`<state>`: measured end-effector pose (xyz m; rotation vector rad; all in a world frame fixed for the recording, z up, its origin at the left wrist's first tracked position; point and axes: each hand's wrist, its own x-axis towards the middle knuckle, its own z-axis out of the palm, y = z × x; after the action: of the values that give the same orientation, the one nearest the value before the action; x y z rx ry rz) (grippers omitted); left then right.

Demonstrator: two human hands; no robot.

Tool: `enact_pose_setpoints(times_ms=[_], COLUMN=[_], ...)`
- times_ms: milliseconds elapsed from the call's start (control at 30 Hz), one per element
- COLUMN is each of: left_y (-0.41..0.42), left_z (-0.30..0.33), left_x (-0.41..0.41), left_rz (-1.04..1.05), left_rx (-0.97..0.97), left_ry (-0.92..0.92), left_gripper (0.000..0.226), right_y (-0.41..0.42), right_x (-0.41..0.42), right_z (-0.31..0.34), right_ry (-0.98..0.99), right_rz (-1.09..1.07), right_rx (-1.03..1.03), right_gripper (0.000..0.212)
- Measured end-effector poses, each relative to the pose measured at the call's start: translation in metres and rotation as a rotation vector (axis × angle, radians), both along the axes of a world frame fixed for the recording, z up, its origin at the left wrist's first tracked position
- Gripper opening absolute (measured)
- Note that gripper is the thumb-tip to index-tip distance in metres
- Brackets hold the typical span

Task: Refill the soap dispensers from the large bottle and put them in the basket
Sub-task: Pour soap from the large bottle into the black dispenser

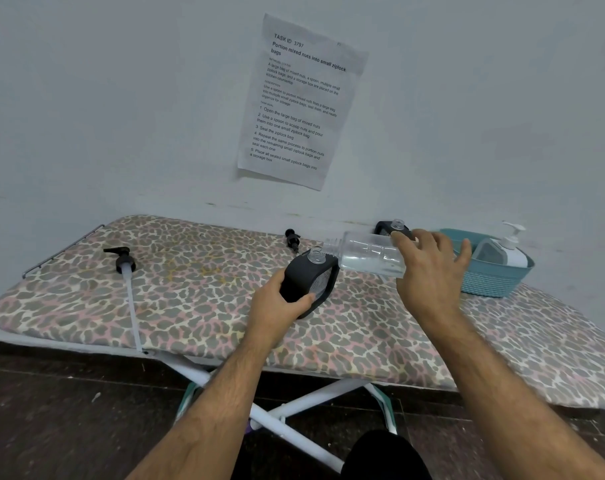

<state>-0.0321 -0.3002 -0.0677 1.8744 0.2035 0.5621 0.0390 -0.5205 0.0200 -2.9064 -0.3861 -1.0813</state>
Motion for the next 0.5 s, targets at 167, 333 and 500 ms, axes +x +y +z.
enact_pose_setpoints(times_ms=[167, 333, 500], left_y=[0.0, 0.0001, -0.0001], left_z=[-0.0005, -0.0011, -0.0012], left_x=[-0.0004, -0.0006, -0.0009], left_rz=[-0.005, -0.005, -0.009], left_rx=[-0.003, -0.013, -0.018], left_ry=[-0.003, -0.009, -0.007], left_gripper=[0.05, 0.048, 0.047], right_y=[0.0006, 0.0011, 0.0009], right_x=[-0.0023, -0.0025, -0.0027], right_z=[0.0008, 0.0011, 0.0012], right_ry=[0.003, 0.01, 0.015], right_rz=[-0.002, -0.006, -0.016], right_rx=[0.01, 0.008, 0.007], right_gripper=[0.069, 0.07, 0.072])
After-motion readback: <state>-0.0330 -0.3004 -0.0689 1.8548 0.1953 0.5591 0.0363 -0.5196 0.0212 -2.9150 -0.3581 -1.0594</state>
